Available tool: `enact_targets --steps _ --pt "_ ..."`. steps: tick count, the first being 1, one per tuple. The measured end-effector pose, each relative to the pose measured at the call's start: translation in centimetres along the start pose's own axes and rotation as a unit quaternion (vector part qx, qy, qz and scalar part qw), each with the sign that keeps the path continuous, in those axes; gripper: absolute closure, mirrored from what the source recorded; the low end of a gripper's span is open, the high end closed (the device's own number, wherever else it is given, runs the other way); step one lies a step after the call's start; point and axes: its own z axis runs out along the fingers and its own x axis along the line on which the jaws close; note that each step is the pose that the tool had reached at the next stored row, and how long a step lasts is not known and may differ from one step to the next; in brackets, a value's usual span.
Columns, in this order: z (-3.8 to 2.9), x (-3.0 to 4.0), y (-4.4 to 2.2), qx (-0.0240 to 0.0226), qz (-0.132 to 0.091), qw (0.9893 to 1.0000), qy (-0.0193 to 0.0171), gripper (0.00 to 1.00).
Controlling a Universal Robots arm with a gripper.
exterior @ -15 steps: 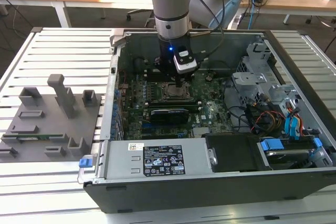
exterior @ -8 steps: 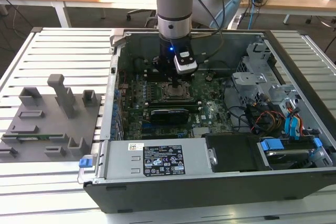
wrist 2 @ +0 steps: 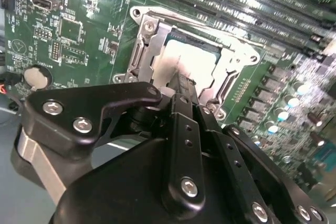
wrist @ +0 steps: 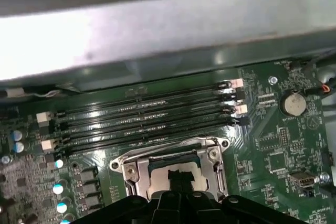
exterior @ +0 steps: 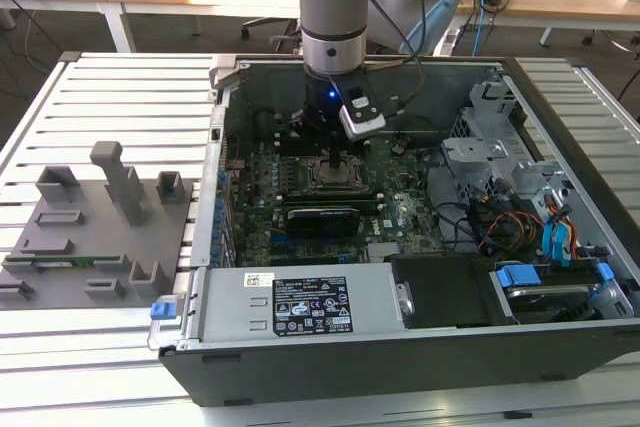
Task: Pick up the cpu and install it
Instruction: 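Install the first cpu locking lever, then install the second cpu locking lever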
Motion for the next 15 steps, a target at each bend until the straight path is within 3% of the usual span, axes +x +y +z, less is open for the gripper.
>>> enact_targets --steps 1,4,7,10,15 --pt "-0.01 -0.01 -0.12 0.0030 -0.002 1.0000 -0.0002 0.89" --pt "0.02 -0.11 -0.69 0.0050 -0.003 1.0000 -0.0005 0.89" --pt "-0.30 -0.17 -0.93 0.0038 -0.004 1.0000 -0.0003 0.89" --pt "-1.67 -0.30 -0.95 0.0023 -0.004 1.0000 -0.0001 0.89" --pt "-1.71 -0.31 -0.96 0.0023 -0.004 1.0000 -0.0001 0.89"
